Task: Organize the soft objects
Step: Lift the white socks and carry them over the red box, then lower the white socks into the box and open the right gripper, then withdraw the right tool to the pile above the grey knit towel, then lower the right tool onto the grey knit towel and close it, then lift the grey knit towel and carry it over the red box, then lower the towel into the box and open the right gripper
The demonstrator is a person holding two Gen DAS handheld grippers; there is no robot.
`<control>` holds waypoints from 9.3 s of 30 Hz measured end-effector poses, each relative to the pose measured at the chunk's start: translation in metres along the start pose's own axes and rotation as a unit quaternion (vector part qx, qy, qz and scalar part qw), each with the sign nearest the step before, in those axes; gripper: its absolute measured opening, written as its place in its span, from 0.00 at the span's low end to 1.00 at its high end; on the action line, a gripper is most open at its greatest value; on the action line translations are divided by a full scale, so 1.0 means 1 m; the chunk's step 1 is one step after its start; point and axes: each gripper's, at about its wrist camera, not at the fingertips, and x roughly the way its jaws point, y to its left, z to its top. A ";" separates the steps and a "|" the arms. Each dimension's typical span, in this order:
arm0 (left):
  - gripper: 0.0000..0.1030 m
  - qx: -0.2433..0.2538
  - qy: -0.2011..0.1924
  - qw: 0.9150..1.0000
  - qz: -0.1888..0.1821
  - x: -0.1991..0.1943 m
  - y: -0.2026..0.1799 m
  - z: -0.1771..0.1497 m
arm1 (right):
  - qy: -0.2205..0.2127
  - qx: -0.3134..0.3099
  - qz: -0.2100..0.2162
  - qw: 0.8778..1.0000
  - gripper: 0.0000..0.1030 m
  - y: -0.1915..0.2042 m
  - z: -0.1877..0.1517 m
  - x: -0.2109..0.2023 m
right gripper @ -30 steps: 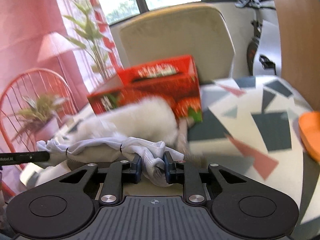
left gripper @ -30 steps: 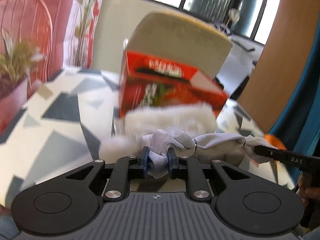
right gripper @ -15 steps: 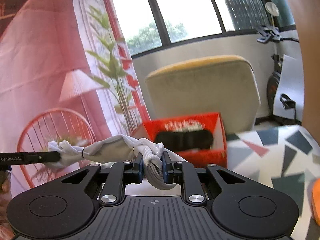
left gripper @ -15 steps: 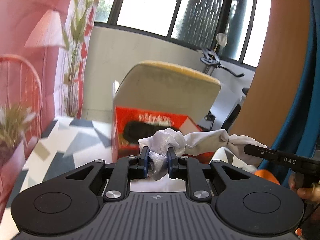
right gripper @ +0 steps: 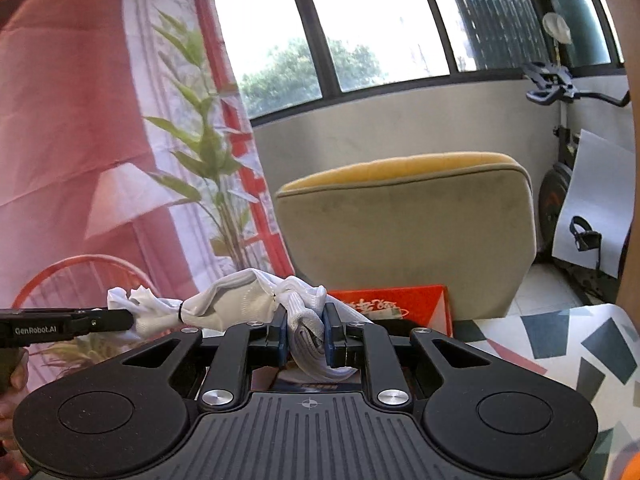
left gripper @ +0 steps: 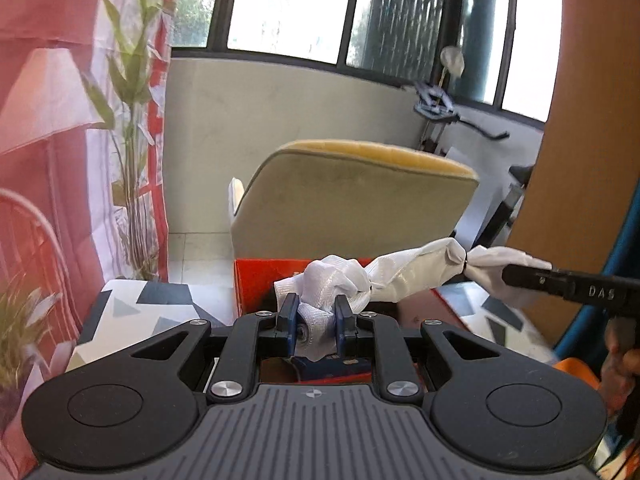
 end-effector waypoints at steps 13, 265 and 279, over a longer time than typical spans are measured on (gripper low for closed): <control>0.18 0.025 0.111 0.993 -0.007 0.119 0.003 -0.002 | 0.139 -0.007 -0.058 0.989 0.14 -0.018 -0.005 0.118; 0.09 -0.026 0.084 0.996 -0.004 0.171 0.012 0.008 | 0.055 -0.121 -0.073 0.988 0.11 -0.030 -0.011 0.160; 0.09 -0.016 0.176 0.984 -0.023 0.220 0.021 -0.009 | 0.138 -0.169 -0.074 0.973 0.11 -0.029 -0.043 0.213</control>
